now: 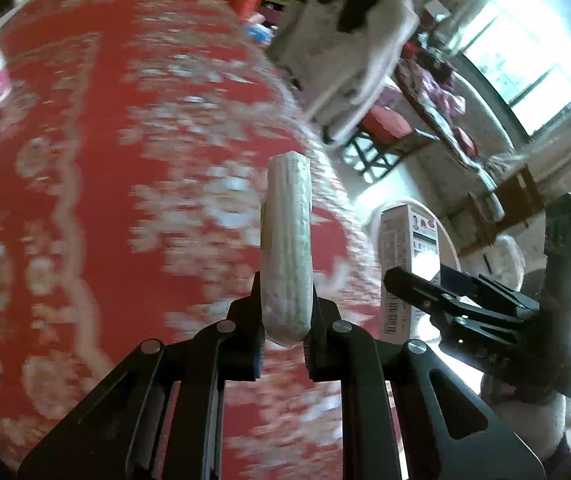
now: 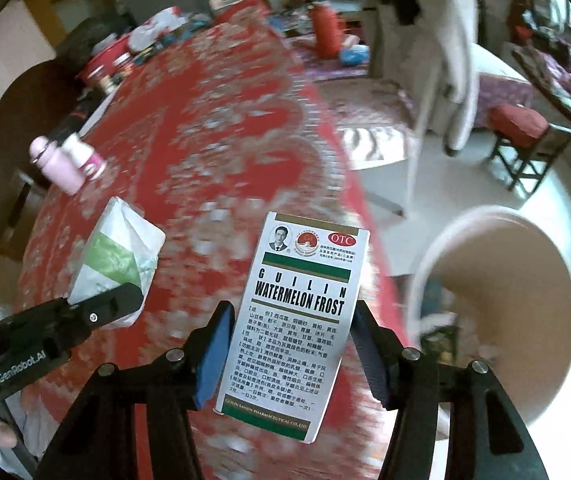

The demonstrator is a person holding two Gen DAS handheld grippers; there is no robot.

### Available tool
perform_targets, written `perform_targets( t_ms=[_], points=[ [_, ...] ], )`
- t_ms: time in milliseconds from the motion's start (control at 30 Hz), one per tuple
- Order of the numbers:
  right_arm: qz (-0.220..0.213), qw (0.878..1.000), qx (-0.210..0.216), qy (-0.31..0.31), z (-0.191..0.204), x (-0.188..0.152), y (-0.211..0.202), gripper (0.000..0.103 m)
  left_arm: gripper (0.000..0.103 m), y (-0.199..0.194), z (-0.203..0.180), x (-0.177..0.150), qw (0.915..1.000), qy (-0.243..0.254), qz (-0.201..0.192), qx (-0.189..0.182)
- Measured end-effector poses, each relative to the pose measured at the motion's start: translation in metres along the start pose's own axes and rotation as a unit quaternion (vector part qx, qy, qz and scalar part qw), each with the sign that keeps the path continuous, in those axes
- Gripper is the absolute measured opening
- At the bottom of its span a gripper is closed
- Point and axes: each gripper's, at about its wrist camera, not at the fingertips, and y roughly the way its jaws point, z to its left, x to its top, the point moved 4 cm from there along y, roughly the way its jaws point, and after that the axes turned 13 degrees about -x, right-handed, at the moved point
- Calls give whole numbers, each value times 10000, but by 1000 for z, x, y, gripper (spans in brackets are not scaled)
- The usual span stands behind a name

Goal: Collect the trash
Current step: 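Lift both boxes and carry them over the beige bucket, then open both tools to drop the two boxes into the bucket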

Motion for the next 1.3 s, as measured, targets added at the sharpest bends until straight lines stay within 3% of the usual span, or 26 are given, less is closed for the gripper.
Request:
perform_targets(
  t_ms=[233,500,1100,1200,1267,1300],
  points=[
    [49,9985,-351,426,-72,-11,-3,57,12,52,-62,4,9987,342,259,-263],
    [153,9951,-594,776,-132,-20,6,57,12,96,-103,3,9969,577,473,-249],
    [273,9914,-645,1107,-177,-25,16,58,14,139,-138,4,9953,694,606,-296],
    [268,9909,-651,1143,-181,-27,15,66,21,140,-140,5,9951,716,569,-379],
    [237,9905,-635,1197,-184,-29,12,68,40,140,-143,5,9950,742,523,-427],
    [227,9901,-629,1233,-185,-30,11,68,44,139,-144,5,9949,757,487,-445]
  ],
)
